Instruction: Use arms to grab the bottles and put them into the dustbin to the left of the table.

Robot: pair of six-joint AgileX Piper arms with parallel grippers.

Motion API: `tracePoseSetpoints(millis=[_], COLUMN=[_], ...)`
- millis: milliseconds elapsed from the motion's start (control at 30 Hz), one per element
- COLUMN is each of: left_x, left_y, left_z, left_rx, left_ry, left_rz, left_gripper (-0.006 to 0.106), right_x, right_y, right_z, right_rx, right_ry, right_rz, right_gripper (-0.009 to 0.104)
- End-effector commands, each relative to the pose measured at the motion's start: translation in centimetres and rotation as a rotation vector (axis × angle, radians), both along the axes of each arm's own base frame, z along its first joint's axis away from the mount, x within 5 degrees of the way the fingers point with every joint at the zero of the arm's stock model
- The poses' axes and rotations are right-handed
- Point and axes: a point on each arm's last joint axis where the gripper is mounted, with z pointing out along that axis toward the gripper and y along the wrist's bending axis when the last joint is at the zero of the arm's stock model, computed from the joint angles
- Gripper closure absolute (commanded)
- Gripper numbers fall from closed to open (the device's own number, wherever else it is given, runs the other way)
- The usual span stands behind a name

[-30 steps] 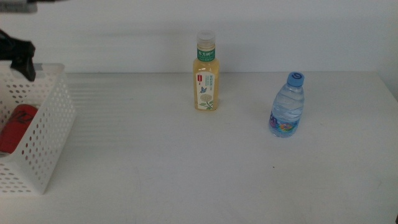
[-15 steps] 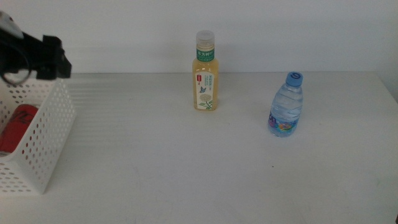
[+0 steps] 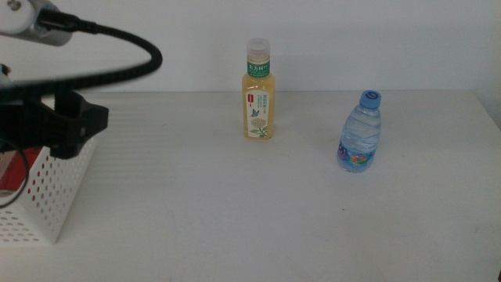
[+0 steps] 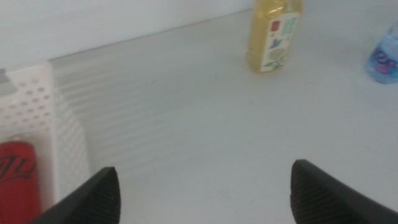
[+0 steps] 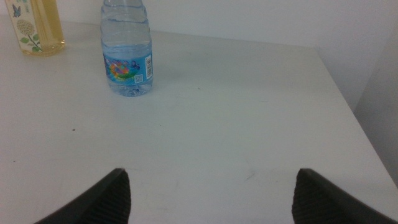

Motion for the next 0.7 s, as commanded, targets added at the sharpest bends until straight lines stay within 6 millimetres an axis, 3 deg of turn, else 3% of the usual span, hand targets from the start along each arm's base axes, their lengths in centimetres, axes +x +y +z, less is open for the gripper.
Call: tracePoseSetpoints(millis=[0, 133, 333, 667], left_x=[-0.3, -0.3, -0.6, -0.3], left_y=[-0.6, -2.4, -4.6, -5.3], left_z=[1.6, 0.4, -3.1, -7.7], left_rx=[-0.068, -0.091, -0.168, -0.232], left_ry=[-0.120, -0.214, -0.334, -0.298], left_rz=[-0.024, -0.113, -0.210, -0.195], left_gripper=[0.010, 0.010, 0.010, 0.010], right_x=[-0.1, -0.1, -0.1, -0.1], right_y=[0.0, 0.0, 0.0, 0.0], right_z=[1.0, 1.0, 1.0, 1.0], right_rx=[-0.011, -0.011, -0.011, -0.011], right_ry=[-0.108, -0.108, -0.108, -0.108], right_rz=[-0.003, -0.003, -0.003, -0.003], right_gripper=[0.027, 0.027, 0.027, 0.027])
